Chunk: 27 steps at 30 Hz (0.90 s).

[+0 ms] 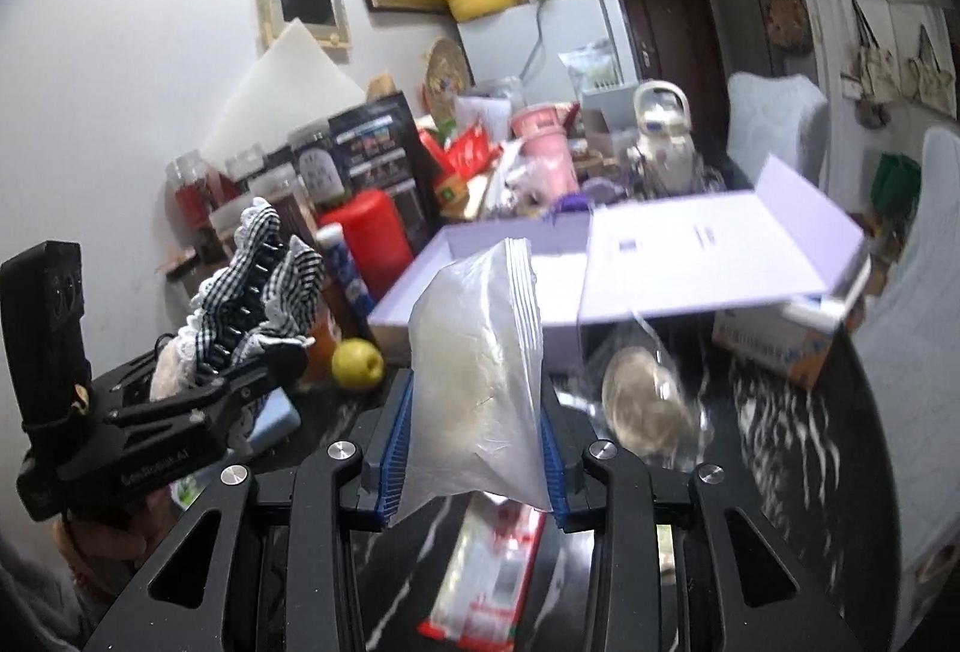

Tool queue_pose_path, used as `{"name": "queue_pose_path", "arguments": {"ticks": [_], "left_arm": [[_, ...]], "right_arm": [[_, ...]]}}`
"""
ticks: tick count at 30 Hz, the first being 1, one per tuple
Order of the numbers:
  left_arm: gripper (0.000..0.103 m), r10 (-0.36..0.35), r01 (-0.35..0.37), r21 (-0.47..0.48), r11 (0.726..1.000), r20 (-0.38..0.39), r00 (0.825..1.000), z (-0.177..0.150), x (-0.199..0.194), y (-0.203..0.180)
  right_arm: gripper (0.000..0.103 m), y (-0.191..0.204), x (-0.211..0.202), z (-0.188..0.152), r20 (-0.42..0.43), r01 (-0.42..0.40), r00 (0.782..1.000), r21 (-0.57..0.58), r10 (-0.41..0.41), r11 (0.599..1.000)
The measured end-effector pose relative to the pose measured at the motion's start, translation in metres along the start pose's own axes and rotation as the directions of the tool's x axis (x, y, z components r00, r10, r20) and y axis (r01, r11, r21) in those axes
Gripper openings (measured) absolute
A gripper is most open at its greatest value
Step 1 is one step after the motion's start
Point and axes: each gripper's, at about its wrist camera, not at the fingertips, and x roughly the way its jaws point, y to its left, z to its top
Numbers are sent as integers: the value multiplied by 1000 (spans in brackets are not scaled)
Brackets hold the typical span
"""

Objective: Organize soft objects
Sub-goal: 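Carry the doll with the left tool while the right tool carries the bag toward the white box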

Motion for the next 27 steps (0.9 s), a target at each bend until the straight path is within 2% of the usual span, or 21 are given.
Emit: {"name": "queue_pose_path", "arguments": {"ticks": [10, 14, 20, 27], "left_arm": [[53, -1, -1, 29, 1000, 81, 997, 49, 8, -1], [53, 29, -33, 34, 999, 110, 993, 70, 22, 4], [53, 56, -58, 18, 998, 115, 992, 98, 51, 17], [53, 109, -114, 50, 992, 103, 989, 122, 96, 25]], "right_arm": [[36, 4, 5, 63, 91, 12, 996, -98, -3, 995], [36, 4, 16, 87, 104, 3, 995, -111, 8, 994], [36, -3, 46, 118, 99, 9, 995, -135, 4, 991], [36, -23, 104, 146, 33, 18, 999, -132, -14, 991]]}}
